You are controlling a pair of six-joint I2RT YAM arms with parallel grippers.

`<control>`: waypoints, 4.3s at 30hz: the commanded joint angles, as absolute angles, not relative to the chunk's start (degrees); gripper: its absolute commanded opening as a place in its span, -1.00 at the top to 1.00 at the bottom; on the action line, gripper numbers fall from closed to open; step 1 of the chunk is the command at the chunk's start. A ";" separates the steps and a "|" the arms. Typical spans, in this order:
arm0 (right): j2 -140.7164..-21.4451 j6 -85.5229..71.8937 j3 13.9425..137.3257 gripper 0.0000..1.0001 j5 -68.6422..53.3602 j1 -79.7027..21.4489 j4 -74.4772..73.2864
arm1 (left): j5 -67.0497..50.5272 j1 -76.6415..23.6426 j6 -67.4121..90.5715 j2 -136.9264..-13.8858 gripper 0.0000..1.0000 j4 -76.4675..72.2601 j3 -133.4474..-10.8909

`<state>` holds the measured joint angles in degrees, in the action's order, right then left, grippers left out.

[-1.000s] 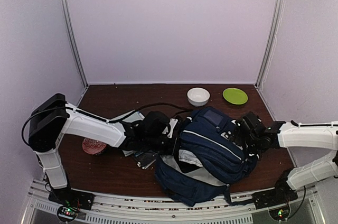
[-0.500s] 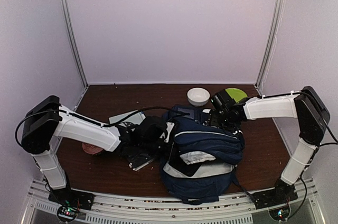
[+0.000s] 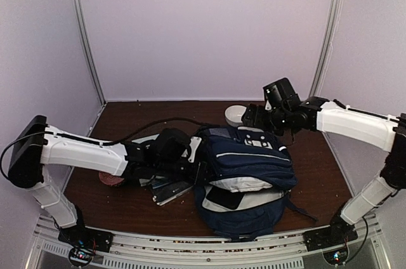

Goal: Pack the student bag
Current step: Adjust the student bag at the center of the board.

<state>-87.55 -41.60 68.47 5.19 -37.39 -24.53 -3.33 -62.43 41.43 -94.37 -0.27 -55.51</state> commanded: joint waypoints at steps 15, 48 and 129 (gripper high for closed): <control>-52.33 -53.25 41.82 -0.94 8.87 -39.29 -21.93 | 6.63 -73.71 -1.16 -73.85 -0.96 16.14 -63.84; -37.78 -68.97 19.79 -0.93 13.00 -39.12 -22.21 | 20.86 -78.21 -28.97 -111.89 -0.92 19.98 -93.85; -93.07 -61.32 49.52 -0.40 -9.24 -35.75 9.76 | 32.59 -70.93 11.07 -90.23 1.00 13.30 -69.25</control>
<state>-86.80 -64.49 40.97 -0.51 -32.71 7.84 27.59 -70.98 9.21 -91.70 8.21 -69.63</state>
